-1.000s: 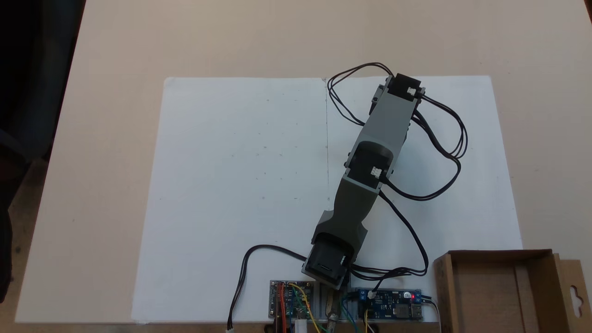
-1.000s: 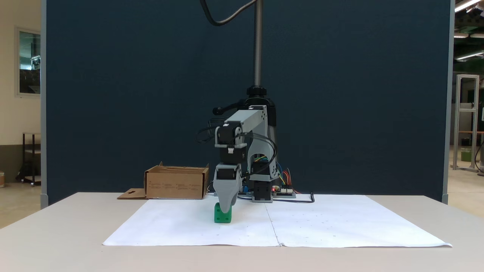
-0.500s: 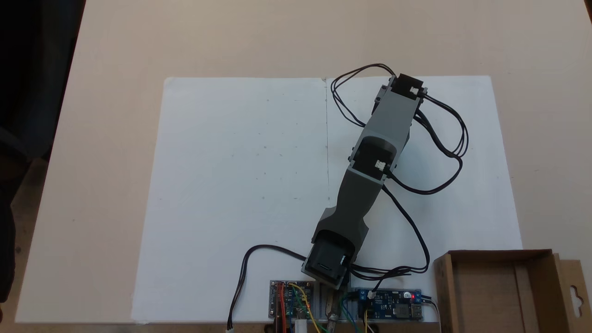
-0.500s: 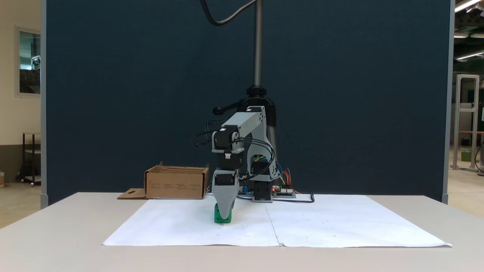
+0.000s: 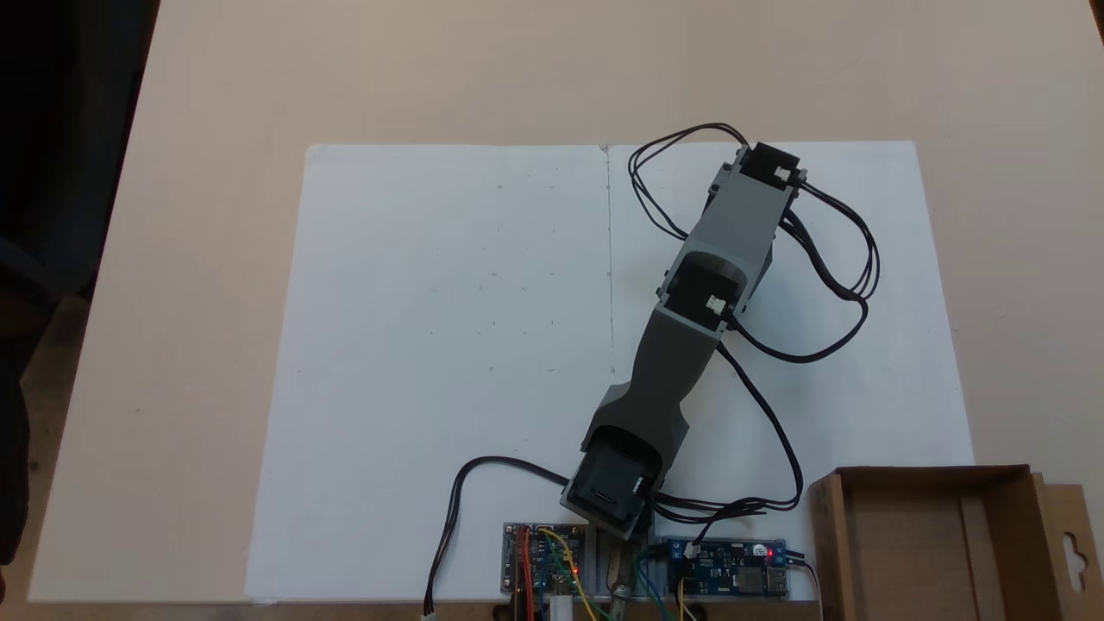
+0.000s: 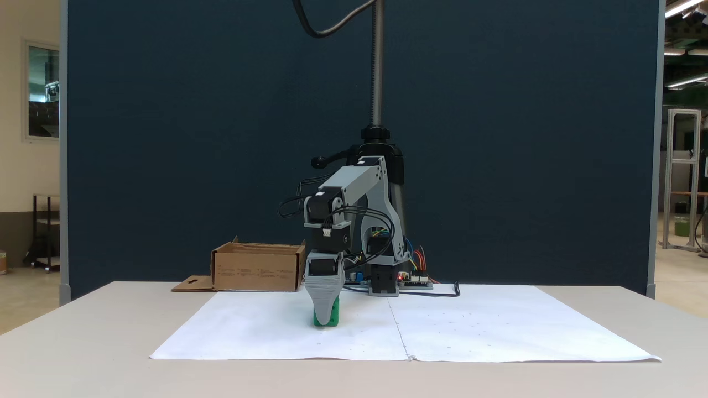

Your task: Grasp a green dice and put it in the bin.

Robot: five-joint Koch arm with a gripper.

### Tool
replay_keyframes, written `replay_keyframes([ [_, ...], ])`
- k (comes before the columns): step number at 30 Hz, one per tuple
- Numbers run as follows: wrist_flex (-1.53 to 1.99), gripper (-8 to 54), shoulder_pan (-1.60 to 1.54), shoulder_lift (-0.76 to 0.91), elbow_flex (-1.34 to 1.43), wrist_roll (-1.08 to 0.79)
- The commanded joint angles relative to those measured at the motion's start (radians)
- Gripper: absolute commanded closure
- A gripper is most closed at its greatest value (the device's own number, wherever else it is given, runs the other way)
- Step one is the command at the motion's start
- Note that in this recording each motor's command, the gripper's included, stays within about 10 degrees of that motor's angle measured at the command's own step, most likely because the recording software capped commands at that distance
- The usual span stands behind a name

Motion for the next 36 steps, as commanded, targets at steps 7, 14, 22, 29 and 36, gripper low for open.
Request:
replay_keyframes([
  [7,-0.052,3.2,0.011,0.020,-0.049,-0.086],
  [14,-0.067,3.2,0.011,0.020,-0.049,-0.084],
  [22,-0.072,18.3,0.011,0.025,-0.049,-0.080],
  [29,-0.086,33.5,0.005,0.035,-0.049,-0.077],
  [36,-0.225,33.6,0.020,0.135,-0.051,0.060],
])
